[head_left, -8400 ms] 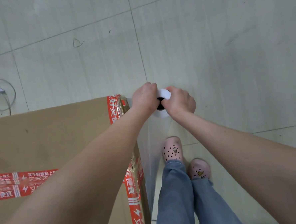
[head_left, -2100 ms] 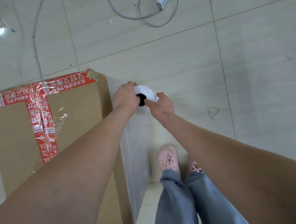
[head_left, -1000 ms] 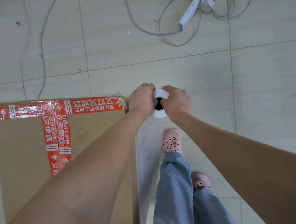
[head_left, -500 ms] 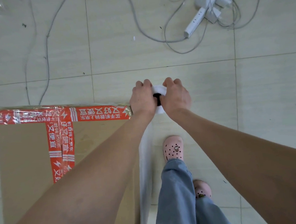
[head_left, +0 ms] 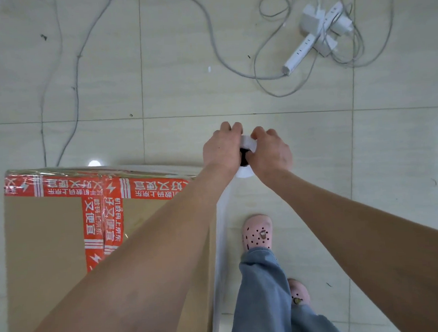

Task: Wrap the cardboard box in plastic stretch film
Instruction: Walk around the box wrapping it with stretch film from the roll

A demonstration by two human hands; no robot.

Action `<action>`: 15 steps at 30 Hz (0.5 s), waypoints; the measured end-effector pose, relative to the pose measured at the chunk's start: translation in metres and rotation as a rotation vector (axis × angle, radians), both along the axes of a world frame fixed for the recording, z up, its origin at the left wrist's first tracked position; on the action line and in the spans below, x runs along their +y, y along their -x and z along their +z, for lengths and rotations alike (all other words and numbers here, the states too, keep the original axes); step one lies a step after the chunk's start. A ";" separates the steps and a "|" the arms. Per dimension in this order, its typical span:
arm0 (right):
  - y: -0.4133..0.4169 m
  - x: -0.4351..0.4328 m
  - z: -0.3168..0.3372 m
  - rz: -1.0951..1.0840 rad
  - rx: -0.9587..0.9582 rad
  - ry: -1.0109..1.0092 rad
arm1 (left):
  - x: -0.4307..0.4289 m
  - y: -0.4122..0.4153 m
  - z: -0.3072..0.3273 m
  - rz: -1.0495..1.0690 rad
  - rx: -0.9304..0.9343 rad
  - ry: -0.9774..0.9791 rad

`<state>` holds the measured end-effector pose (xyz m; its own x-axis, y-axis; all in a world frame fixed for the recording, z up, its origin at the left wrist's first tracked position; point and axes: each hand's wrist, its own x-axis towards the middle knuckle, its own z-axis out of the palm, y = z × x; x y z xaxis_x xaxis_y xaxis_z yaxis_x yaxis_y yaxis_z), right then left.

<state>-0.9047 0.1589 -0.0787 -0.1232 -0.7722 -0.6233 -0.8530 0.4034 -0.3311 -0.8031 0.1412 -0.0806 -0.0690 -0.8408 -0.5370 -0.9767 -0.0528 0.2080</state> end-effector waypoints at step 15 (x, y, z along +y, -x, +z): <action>-0.032 -0.053 -0.004 -0.039 -0.073 -0.089 | -0.041 -0.043 -0.005 0.569 0.046 -0.144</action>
